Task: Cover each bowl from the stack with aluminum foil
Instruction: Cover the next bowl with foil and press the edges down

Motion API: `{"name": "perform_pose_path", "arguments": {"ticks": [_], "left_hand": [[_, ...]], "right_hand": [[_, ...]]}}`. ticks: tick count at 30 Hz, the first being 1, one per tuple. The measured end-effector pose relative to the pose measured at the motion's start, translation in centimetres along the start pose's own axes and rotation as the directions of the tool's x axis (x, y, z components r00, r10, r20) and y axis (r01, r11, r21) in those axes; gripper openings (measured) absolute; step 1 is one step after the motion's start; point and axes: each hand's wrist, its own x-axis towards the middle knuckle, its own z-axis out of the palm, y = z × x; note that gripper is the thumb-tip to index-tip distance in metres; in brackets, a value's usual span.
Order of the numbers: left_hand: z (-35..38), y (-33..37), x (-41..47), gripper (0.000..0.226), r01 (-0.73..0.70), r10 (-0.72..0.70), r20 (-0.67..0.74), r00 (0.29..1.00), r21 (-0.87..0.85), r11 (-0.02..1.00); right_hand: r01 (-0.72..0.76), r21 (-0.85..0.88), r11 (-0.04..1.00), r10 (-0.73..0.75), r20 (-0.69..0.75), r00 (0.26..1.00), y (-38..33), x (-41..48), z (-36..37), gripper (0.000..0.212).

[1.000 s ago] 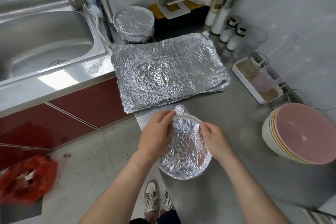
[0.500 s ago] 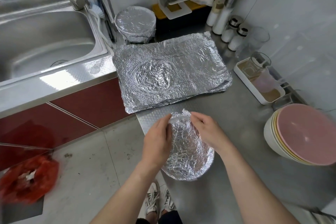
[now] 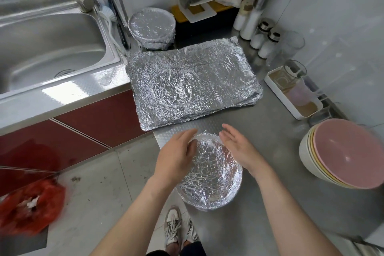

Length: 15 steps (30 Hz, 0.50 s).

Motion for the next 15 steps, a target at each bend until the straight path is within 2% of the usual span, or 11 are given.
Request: {"name": "perform_pose_path", "arguments": {"ticks": [3, 5, 8, 12, 15], "left_hand": [[0.8, -0.2, -1.5, 0.038, 0.120, -0.124, -0.018, 0.992, -0.160, 0.980], [1.2, -0.2, -1.7, 0.037, 0.145, -0.160, -0.038, 0.986, -0.264, 0.954], [1.0, -0.3, -1.0, 0.036, 0.119, -0.136, -0.047, 0.990, -0.257, 0.959], [0.4, -0.2, 0.0, 0.042, 0.078, -0.071, 0.044, 0.997, -0.199, 0.977], [0.1, 0.2, 0.6, 0.042, 0.034, -0.024, 0.059, 0.998, -0.167, 0.985]], "right_hand": [[0.056, -0.118, 0.991, -0.044, 0.100, 0.994, -0.6, 0.8, 0.0, 0.045], [0.100, -0.166, 0.981, -0.078, 0.135, 0.988, -0.4, 1.3, 0.4, 0.037], [0.086, -0.154, 0.984, -0.077, 0.059, 0.995, 0.2, 1.5, 0.9, 0.031], [0.084, -0.159, 0.984, -0.097, -0.076, 0.992, 1.0, 0.8, 1.3, 0.026], [0.075, -0.124, 0.989, -0.094, -0.152, 0.984, 1.2, 0.1, 1.5, 0.021]]}}
